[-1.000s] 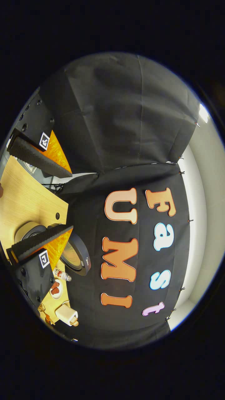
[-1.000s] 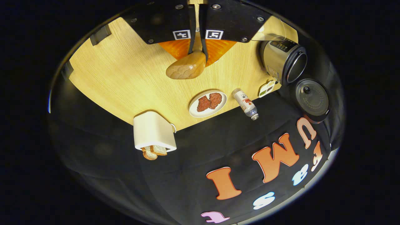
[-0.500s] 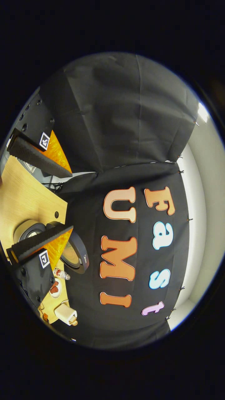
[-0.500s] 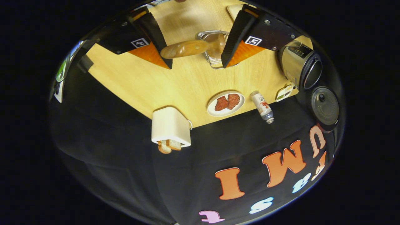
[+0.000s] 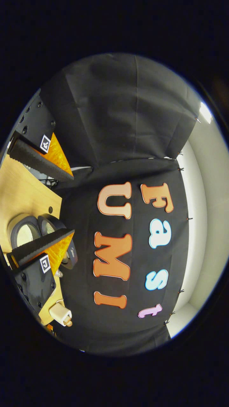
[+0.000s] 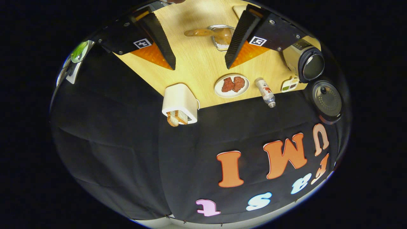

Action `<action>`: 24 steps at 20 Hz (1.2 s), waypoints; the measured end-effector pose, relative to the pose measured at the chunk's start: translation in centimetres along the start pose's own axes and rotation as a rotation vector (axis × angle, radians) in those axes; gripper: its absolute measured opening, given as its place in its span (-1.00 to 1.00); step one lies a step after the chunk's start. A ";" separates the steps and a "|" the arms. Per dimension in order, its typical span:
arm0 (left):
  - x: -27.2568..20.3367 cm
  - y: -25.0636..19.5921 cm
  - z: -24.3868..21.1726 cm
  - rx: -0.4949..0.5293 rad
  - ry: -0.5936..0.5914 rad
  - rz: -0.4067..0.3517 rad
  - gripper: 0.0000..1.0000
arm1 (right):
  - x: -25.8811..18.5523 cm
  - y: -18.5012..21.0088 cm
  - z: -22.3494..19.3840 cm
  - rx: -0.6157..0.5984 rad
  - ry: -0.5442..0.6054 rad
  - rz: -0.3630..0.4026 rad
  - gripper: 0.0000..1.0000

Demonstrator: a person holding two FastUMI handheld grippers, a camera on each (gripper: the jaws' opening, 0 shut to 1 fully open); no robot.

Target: Close the left gripper, press the button to open the rice cooker; take a wooden spoon from the chopstick holder with the right hand, scoop a spoonful of rice and pour it into the rice cooker, then put the wooden spoon back into the chopstick holder.

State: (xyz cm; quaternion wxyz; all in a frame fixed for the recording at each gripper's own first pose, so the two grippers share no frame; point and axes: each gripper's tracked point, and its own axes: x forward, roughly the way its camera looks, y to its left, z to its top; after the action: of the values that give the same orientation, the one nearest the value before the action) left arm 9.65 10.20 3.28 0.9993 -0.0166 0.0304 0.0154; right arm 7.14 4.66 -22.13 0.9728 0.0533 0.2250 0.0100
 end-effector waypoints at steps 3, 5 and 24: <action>3.3 -3.0 4.2 0.000 -0.041 -0.055 0.99 | -1.9 1.5 2.0 -0.015 -0.030 0.031 0.91; 5.6 -5.4 6.7 -0.010 -0.070 -0.092 0.99 | -3.1 2.6 3.2 -0.024 -0.050 0.052 0.91; 22.7 -11.2 -10.0 0.008 0.345 -0.118 1.00 | -8.1 2.2 10.3 -0.067 -0.185 0.102 0.91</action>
State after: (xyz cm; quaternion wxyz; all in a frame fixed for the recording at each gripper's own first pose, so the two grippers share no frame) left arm 32.05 -0.65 -7.72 0.9784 -0.0167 0.2006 -0.0466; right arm 4.39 5.43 -9.19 0.9889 0.0329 0.1309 0.0622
